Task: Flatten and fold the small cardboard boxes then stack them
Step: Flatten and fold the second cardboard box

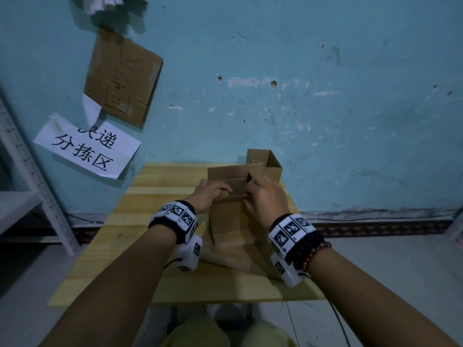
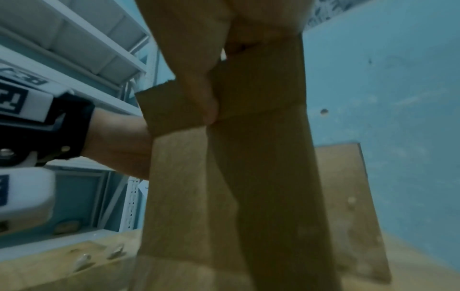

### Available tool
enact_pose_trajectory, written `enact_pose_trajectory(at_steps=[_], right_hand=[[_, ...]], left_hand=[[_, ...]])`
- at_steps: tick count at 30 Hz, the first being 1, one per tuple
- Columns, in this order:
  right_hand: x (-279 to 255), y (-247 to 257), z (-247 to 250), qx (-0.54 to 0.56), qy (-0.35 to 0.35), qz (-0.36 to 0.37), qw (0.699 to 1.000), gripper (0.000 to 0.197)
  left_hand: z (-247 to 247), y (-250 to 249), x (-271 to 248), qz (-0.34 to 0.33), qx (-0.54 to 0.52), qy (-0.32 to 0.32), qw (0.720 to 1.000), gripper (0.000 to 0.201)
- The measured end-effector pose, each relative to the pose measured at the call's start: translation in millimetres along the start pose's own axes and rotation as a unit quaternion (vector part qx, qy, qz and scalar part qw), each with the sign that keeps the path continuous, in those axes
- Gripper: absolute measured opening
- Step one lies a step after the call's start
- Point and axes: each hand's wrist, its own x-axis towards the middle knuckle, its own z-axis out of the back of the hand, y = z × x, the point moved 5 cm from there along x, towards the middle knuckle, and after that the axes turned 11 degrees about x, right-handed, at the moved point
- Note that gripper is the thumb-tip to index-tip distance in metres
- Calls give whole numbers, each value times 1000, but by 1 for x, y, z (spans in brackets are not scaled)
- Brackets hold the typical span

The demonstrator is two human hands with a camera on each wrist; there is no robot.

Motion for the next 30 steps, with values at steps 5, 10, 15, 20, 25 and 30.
enact_pose_trajectory(at_steps=[5, 10, 15, 20, 25, 30], right_hand=[[16, -28, 13, 27, 213, -123, 969, 37], [16, -39, 7, 7, 307, -138, 942, 59], [10, -45, 5, 76, 208, -179, 959, 86], [2, -52, 6, 137, 111, -241, 954, 62], [0, -49, 9, 114, 115, -244, 956, 61], [-3, -51, 10, 126, 110, -255, 952, 63]], left_hand=[[-2, 3, -3, -8, 7, 9, 1000, 44], [1, -1, -5, -9, 3, -7, 1000, 37], [1, -8, -8, -4, -21, -1, 1000, 31], [3, -12, -15, 10, -23, 7, 1000, 24], [6, -17, -18, 6, -44, -10, 999, 19], [12, -22, -21, -32, -133, -88, 987, 20]])
